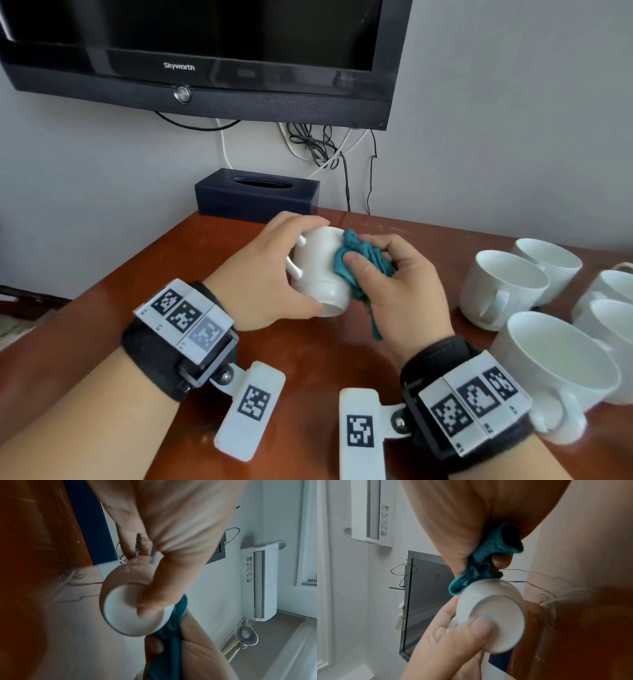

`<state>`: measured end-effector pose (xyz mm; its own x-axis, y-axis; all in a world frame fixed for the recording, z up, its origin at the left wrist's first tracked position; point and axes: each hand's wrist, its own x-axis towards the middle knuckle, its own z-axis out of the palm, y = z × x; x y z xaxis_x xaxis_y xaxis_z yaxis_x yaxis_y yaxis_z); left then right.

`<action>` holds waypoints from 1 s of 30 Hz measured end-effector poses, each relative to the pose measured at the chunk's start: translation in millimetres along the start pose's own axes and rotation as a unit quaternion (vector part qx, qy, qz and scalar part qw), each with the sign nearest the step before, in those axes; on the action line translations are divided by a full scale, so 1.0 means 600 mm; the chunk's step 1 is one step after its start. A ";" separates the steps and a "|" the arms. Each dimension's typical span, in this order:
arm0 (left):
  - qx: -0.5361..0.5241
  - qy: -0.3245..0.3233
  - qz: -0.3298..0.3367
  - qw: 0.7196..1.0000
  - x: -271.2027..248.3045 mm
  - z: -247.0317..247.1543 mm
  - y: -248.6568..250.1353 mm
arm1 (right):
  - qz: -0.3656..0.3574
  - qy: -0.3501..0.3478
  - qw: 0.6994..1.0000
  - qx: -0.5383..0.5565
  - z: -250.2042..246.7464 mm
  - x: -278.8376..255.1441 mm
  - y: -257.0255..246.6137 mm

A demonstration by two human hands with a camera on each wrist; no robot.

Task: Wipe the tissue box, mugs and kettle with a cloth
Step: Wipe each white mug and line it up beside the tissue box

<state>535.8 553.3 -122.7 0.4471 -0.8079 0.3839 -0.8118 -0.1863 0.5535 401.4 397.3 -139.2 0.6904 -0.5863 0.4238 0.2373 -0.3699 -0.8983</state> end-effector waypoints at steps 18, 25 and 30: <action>0.004 0.011 -0.066 0.998 0.002 0.011 0.017 | -0.025 -0.078 0.996 -0.031 0.005 -0.002 -0.003; -0.007 0.036 -0.099 0.994 0.003 0.008 0.010 | -0.014 -0.057 0.998 0.011 0.002 -0.001 0.003; -0.014 0.017 -0.054 0.998 -0.003 0.001 0.009 | 0.005 -0.006 0.998 0.060 0.000 0.006 0.009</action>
<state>530.3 553.3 -120.9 0.5446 -0.7639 0.3462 -0.7478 -0.2554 0.6128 405.2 393.2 -142.5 0.7011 -0.5801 0.4147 0.3107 -0.2749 -0.9099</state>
